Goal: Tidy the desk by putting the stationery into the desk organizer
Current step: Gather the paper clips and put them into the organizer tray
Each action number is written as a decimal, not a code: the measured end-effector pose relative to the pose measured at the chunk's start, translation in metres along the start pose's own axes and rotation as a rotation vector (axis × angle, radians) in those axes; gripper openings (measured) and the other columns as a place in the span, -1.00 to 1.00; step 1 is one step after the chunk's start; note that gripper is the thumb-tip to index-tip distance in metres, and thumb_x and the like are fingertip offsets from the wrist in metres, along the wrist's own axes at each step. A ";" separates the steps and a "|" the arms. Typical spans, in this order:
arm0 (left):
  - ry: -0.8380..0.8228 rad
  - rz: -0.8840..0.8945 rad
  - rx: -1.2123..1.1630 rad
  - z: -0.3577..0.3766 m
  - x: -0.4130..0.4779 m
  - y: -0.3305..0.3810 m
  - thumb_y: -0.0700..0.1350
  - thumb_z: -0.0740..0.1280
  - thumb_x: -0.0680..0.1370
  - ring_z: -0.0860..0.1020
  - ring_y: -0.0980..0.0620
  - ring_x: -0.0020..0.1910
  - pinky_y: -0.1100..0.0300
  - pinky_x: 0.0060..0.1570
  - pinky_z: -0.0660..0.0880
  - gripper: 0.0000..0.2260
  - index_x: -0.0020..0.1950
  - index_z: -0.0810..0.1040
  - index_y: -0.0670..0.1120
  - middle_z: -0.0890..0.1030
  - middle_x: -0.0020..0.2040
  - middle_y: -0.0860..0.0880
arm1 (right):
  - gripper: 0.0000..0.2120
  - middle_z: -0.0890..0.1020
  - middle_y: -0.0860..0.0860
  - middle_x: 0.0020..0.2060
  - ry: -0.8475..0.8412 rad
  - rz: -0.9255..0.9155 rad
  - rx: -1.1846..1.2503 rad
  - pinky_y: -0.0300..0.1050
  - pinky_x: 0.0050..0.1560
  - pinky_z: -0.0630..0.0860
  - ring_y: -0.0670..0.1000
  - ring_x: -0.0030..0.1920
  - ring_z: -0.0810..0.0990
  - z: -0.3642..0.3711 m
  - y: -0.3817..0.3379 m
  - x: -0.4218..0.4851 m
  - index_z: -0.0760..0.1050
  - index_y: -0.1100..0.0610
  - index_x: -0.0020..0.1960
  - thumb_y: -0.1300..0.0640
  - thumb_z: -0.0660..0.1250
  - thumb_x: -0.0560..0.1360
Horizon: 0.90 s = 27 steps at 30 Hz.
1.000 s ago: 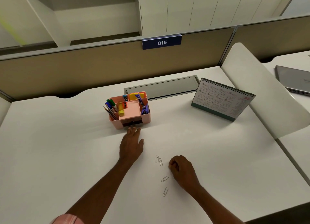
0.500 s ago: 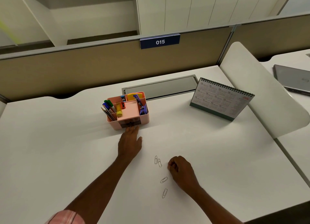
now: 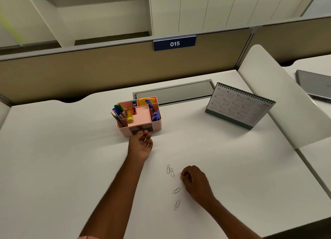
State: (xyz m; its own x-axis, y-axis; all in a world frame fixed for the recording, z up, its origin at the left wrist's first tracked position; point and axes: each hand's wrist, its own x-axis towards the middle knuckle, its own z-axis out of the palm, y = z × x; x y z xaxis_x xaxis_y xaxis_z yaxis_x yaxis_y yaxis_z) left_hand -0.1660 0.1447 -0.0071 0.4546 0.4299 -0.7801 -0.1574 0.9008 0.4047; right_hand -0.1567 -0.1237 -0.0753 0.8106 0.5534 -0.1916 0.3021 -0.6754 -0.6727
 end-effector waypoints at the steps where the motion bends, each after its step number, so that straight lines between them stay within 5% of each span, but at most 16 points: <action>1: -0.012 -0.016 -0.038 0.001 0.000 -0.002 -0.22 0.34 0.63 0.64 -0.01 -0.03 0.17 -0.08 0.51 -0.68 0.39 0.58 -0.14 0.69 0.05 -0.07 | -0.88 0.52 -0.14 -0.19 0.001 0.002 -0.002 -0.22 -0.17 0.47 -0.10 -0.18 0.52 0.000 0.000 0.000 0.50 -0.08 -0.12 0.13 0.35 0.54; 5: -0.030 -0.056 -0.216 0.004 0.003 -0.009 -0.21 0.34 0.62 0.62 -0.02 -0.03 0.18 -0.10 0.50 -0.76 0.29 0.59 -0.11 0.63 0.14 -0.07 | -0.87 0.52 -0.15 -0.19 0.002 0.001 -0.001 -0.21 -0.16 0.48 -0.12 -0.17 0.51 0.001 0.000 -0.001 0.49 -0.09 -0.11 0.12 0.35 0.55; 12: -0.084 -0.067 -0.418 0.011 0.005 -0.017 -0.19 0.25 0.63 0.60 -0.02 -0.10 0.15 -0.11 0.48 -0.86 0.08 0.60 -0.14 0.63 -0.07 -0.07 | -0.89 0.50 -0.14 -0.20 0.004 -0.009 -0.004 -0.23 -0.17 0.46 -0.12 -0.18 0.50 0.000 -0.001 -0.001 0.49 -0.07 -0.12 0.12 0.34 0.55; 27: -0.060 -0.045 -0.444 -0.010 -0.007 -0.034 -0.17 0.30 0.56 0.62 -0.07 -0.09 0.13 0.02 0.53 -0.81 0.14 0.60 -0.13 0.65 -0.06 -0.11 | -0.91 0.51 -0.11 -0.19 0.011 -0.017 -0.003 -0.14 -0.15 0.49 -0.09 -0.19 0.50 -0.001 -0.002 -0.004 0.50 -0.03 -0.10 0.13 0.34 0.56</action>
State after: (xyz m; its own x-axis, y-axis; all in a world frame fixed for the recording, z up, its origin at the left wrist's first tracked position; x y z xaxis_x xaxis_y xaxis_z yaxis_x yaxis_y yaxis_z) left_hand -0.1726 0.1119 -0.0198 0.5173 0.3972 -0.7580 -0.4915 0.8630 0.1168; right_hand -0.1596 -0.1247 -0.0720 0.8108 0.5594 -0.1723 0.3171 -0.6673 -0.6739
